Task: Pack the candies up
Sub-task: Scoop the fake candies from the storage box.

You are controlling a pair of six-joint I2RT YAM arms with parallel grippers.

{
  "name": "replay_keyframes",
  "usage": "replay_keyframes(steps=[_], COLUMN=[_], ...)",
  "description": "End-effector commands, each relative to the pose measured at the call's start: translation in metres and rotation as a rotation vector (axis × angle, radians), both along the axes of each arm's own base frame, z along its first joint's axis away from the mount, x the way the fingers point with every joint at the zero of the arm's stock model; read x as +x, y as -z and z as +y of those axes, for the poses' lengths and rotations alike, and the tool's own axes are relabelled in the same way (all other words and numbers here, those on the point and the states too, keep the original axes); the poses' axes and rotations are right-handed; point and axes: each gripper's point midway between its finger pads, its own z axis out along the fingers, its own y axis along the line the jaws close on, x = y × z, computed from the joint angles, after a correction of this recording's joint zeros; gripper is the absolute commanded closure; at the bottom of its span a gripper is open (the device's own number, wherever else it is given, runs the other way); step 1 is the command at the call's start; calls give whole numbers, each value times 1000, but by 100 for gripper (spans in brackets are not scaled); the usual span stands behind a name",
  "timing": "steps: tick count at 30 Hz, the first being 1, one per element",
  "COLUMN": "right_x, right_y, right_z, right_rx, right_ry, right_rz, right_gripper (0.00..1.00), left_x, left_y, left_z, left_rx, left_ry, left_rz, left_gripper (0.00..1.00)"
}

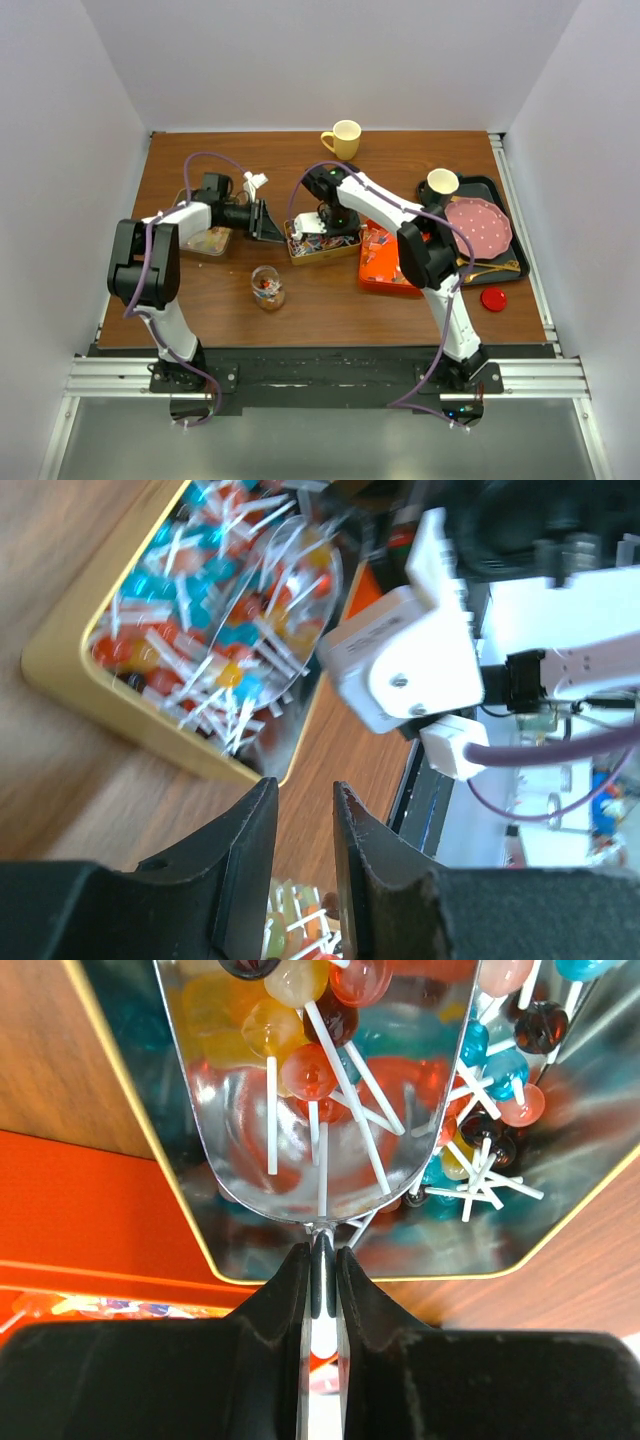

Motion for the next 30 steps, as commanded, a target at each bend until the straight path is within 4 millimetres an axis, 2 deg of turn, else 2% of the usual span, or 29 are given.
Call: replay_keyframes(steps=[1,10,12,17,20,21,23,24,26,30], right_x=[-8,-11,-8,-13,-8,-7,-12,-15,-24,-29], right_y=[-11,-12,-19,-20,-21,-28,-28,-37,-42,-71], right_z=[9,10,12,10,16,17,17,21,21,28], right_rx=[138,239,280,368,415,440,464,499,521,593], right_ry=[-2,43,43,46,48,51,49,39,19,13], right_rz=[51,61,41,56,21,4,15,8,28,12], right_gripper=[100,100,100,100,100,100,100,100,100,100], left_x=[5,6,6,10,8,7,6,5,4,2], left_y=[-38,-56,-62,-62,-65,-63,-64,-62,-62,-66], left_z=[-1,7,9,13,16,18,20,20,20,24], left_rx=[-55,-65,-69,-53,-33,-16,-5,-5,-16,7], left_ry=[83,101,95,53,47,44,40,39,34,19], left_rz=[-98,-150,-162,-155,-189,-189,-202,-196,-185,-215], left_gripper=[66,66,66,66,64,63,61,61,60,58])
